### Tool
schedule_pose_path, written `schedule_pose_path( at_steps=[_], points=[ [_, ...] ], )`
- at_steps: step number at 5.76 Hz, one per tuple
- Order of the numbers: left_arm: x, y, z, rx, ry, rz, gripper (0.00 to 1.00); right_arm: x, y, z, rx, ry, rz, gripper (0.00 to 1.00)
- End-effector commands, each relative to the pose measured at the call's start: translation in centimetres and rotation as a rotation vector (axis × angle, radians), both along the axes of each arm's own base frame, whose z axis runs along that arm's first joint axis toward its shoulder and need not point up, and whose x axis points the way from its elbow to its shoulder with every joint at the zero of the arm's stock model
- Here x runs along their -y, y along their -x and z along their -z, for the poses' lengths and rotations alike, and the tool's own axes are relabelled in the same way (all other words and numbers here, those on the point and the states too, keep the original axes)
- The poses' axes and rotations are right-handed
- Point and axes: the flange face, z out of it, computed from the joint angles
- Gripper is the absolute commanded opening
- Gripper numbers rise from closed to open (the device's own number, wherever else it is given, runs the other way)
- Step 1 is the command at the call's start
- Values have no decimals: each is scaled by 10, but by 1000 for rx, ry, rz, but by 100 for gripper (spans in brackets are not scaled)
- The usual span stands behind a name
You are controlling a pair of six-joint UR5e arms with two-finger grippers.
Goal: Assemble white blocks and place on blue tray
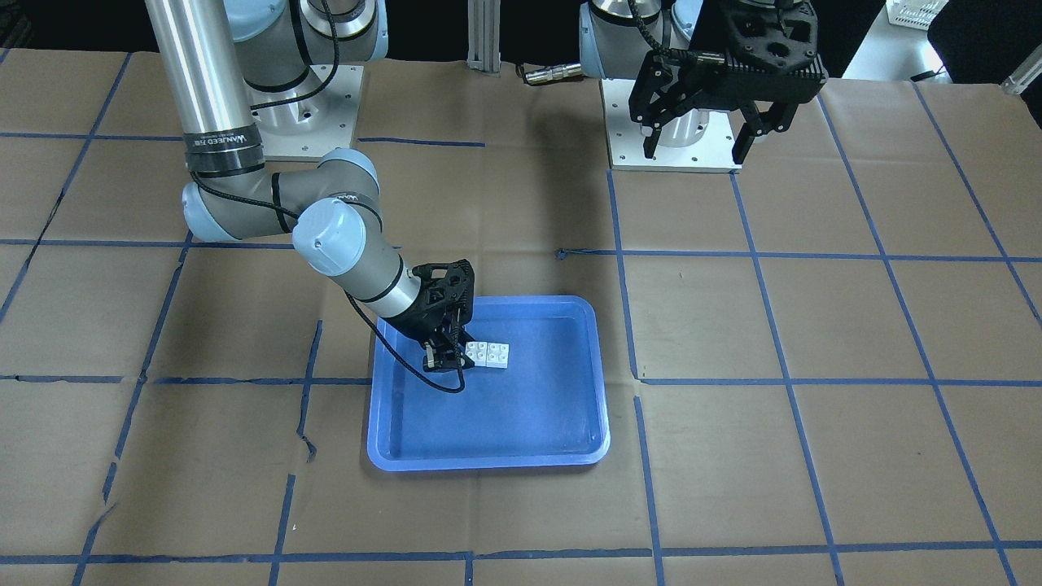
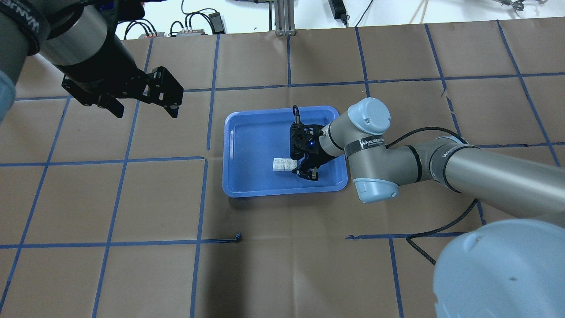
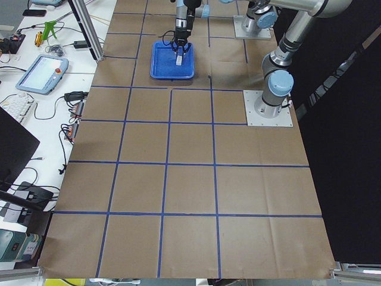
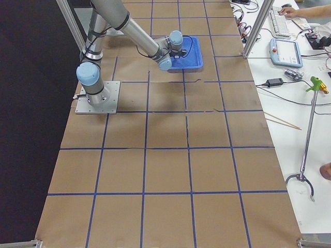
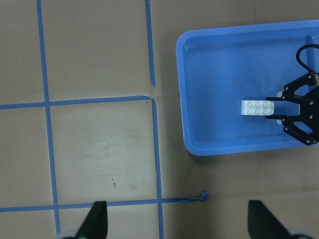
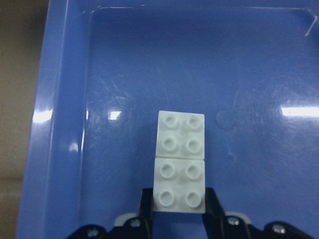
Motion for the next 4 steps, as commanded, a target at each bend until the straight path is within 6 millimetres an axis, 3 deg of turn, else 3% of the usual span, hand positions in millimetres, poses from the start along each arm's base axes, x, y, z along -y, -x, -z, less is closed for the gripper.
schedule_pose_path(
  at_steps=[1,3,4],
  points=[
    [0,0,0,0,0,0,99,0,0,0,1,-1,0,27],
    [0,0,0,0,0,0,99,-1,0,0,1,-3,1,27],
    [0,0,0,0,0,0,99,0,0,0,1,-1,1,36]
  ],
)
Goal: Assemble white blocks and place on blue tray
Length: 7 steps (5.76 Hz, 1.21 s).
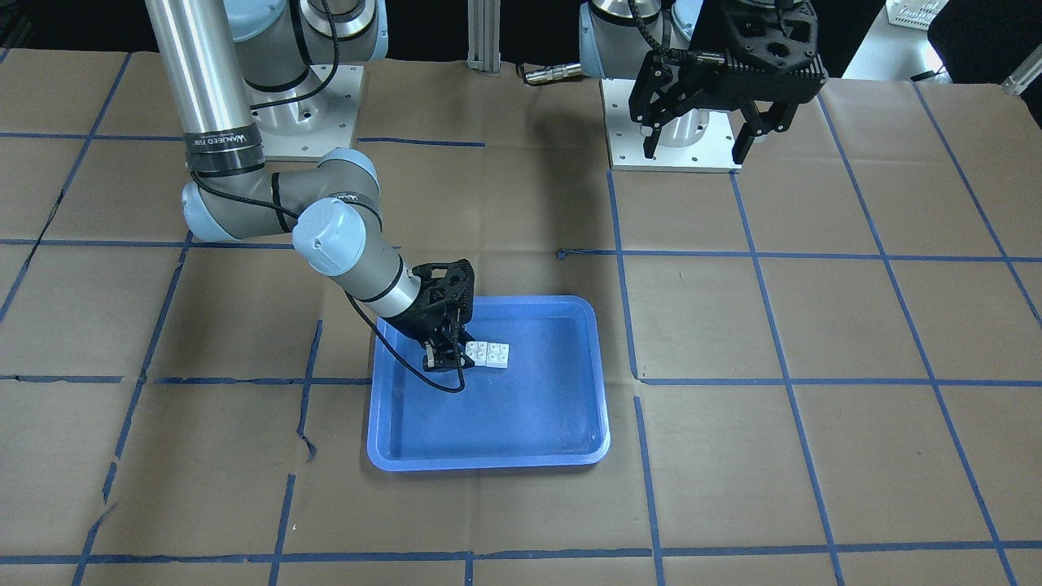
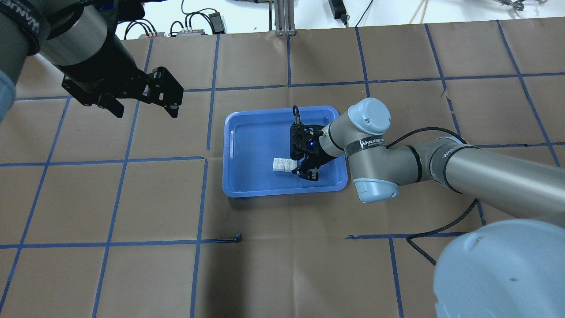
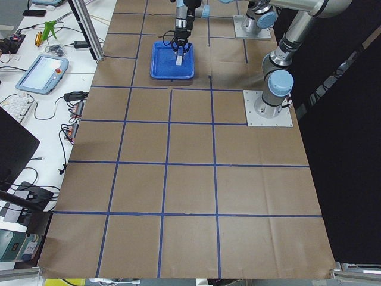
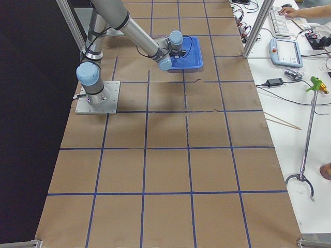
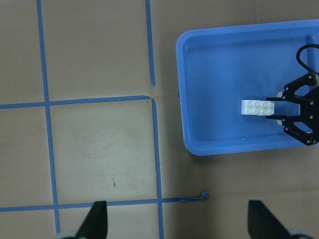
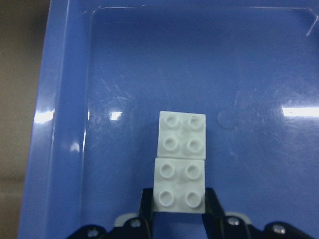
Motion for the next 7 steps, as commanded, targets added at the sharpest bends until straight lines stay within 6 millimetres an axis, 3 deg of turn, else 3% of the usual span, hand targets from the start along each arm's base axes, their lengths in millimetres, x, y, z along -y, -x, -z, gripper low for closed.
schedule_pose_path(
  at_steps=[1,2,4,6,7],
  points=[
    [0,0,0,0,0,0,99,-1,-3,-1,29,-5,-7,73],
    [0,0,0,0,0,0,99,-1,-4,-1,43,-8,-9,86],
    [0,0,1,0,-2,0,99,0,-4,-2,43,-7,-8,99],
    [0,0,1,0,-3,0,99,8,3,-15,41,10,25,100],
    [0,0,1,0,-3,0,99,22,5,-36,44,7,96,100]
  ],
)
